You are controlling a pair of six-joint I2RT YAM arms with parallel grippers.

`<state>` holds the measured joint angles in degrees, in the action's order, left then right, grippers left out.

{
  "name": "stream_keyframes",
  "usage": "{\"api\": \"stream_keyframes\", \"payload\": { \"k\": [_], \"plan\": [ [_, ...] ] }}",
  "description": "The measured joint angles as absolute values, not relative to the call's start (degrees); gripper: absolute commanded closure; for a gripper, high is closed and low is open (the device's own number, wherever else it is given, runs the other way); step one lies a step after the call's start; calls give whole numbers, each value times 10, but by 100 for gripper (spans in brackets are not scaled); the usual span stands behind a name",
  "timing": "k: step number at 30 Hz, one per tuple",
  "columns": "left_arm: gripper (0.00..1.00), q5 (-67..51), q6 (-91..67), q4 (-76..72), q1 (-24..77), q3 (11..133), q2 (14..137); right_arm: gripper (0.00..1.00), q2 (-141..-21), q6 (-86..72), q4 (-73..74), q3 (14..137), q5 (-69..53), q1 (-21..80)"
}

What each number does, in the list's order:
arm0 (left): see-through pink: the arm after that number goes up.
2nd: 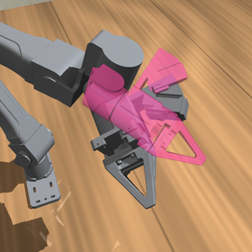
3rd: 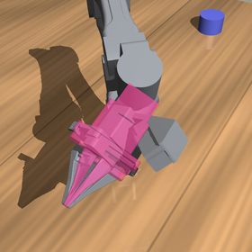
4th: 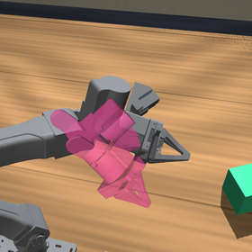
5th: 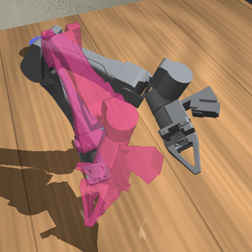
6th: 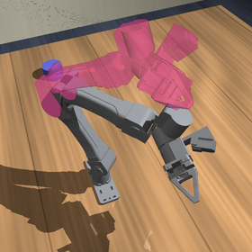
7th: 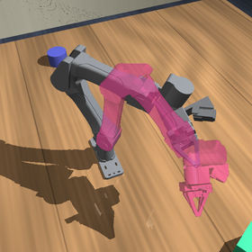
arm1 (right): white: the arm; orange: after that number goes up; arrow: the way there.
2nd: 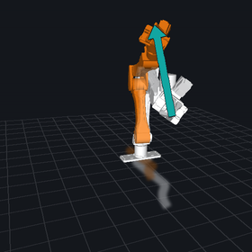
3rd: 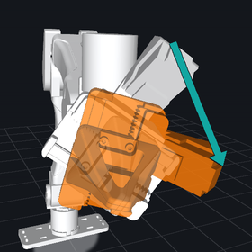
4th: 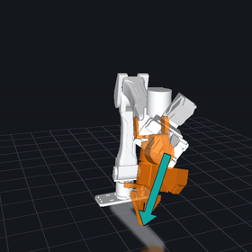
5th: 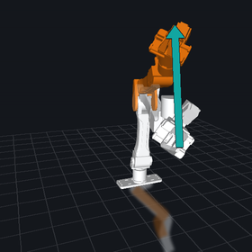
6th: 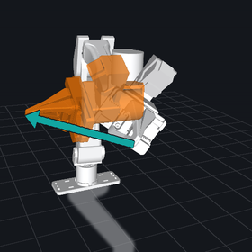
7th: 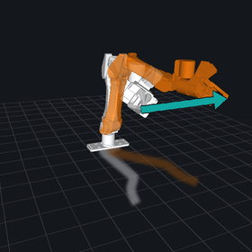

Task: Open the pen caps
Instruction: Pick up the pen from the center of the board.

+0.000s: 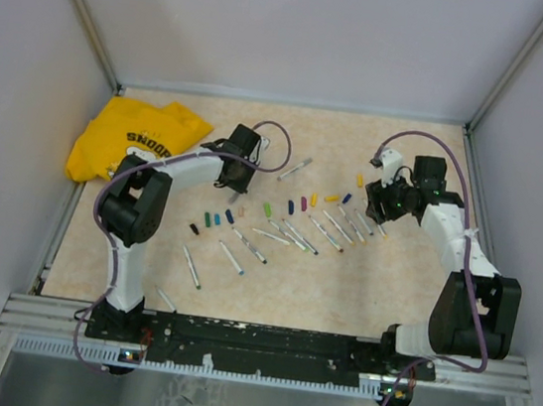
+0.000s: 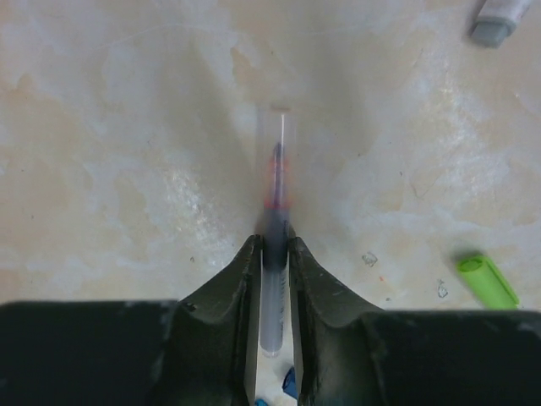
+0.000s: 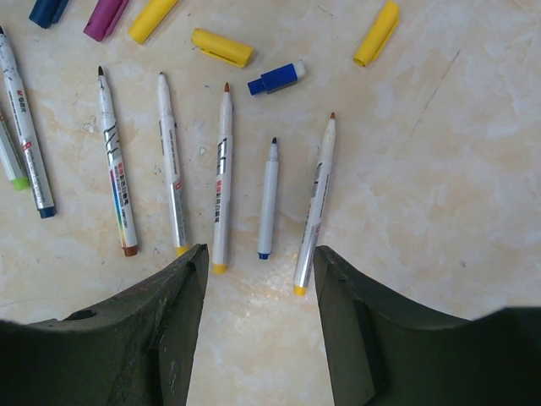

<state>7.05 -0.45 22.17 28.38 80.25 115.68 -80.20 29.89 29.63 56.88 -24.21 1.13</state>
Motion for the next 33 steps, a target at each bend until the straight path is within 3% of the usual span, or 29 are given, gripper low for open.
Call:
{"api": "stream_keyframes", "payload": {
  "k": [6, 19, 25, 33],
  "plan": [
    [100, 67, -4, 226, 281, 795, 1151, 47, -802, 299, 296, 569, -245, 11],
    [100, 111, -13, 215, 264, 804, 1095, 47, -759, 285, 282, 553, -313, 57],
    [100, 34, -55, 65, 263, 631, 865, 46, -673, 244, 212, 499, -394, 59],
    [100, -143, -173, -186, 278, 371, 630, 46, -551, 96, -37, 335, -586, 61]
  ]
}}
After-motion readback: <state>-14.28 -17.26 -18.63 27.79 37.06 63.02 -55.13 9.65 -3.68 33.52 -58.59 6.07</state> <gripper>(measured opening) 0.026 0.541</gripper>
